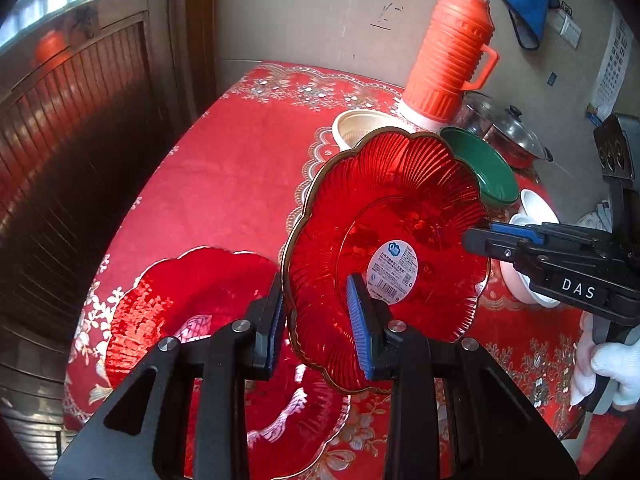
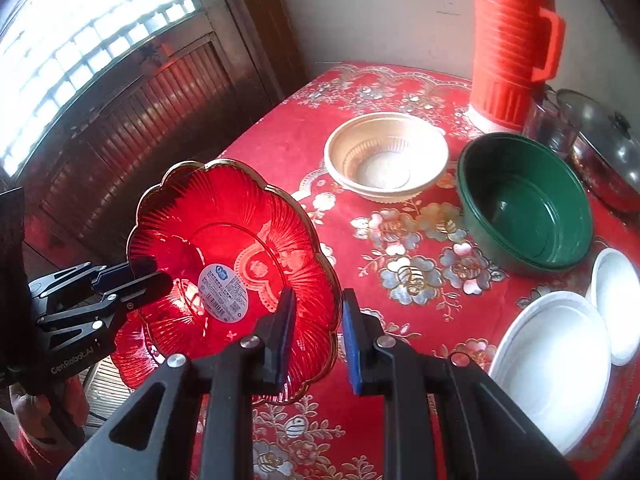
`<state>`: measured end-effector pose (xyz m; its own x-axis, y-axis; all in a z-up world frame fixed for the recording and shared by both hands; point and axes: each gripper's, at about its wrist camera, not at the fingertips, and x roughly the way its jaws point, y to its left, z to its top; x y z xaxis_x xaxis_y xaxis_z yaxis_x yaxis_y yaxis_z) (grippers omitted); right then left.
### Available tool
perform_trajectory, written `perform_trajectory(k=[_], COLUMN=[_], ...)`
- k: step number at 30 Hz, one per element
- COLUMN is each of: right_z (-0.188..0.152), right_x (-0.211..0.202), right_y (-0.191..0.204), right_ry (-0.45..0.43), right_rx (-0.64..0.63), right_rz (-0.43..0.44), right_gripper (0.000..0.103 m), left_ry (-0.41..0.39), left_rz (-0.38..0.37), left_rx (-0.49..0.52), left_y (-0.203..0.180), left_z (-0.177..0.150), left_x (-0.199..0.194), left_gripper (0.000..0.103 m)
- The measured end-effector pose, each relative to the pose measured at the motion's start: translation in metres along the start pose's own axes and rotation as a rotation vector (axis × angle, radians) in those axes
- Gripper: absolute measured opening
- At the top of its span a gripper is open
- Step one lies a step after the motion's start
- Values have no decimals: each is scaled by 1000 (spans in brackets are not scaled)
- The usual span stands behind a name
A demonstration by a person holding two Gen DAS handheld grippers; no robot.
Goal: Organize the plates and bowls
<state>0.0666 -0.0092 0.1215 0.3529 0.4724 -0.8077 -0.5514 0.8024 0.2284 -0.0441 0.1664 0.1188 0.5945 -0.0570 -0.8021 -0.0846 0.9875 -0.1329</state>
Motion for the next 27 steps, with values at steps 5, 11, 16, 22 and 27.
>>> perform_trajectory(k=[5, 11, 16, 22, 27], right_z=[2, -1, -8, -16, -21], right_x=[10, 39, 65, 94, 106], right_y=[39, 88, 112, 127, 132], right_ry=[16, 75, 131, 195, 227], right_rx=[-74, -166, -210, -241, -258], right_rz=[44, 74, 84, 56, 25], right_gripper=[22, 23, 24, 25, 25], left_ry=[-18, 12, 47, 79, 83], left_rz=[41, 92, 129, 162, 183], left_rx=[-41, -105, -144, -165, -144], left_y=[35, 78, 100, 113, 110], left_z=[-21, -47, -64, -79, -78], left_x=[-26, -28, -12, 12, 19], left_gripper=[29, 29, 29, 29, 29])
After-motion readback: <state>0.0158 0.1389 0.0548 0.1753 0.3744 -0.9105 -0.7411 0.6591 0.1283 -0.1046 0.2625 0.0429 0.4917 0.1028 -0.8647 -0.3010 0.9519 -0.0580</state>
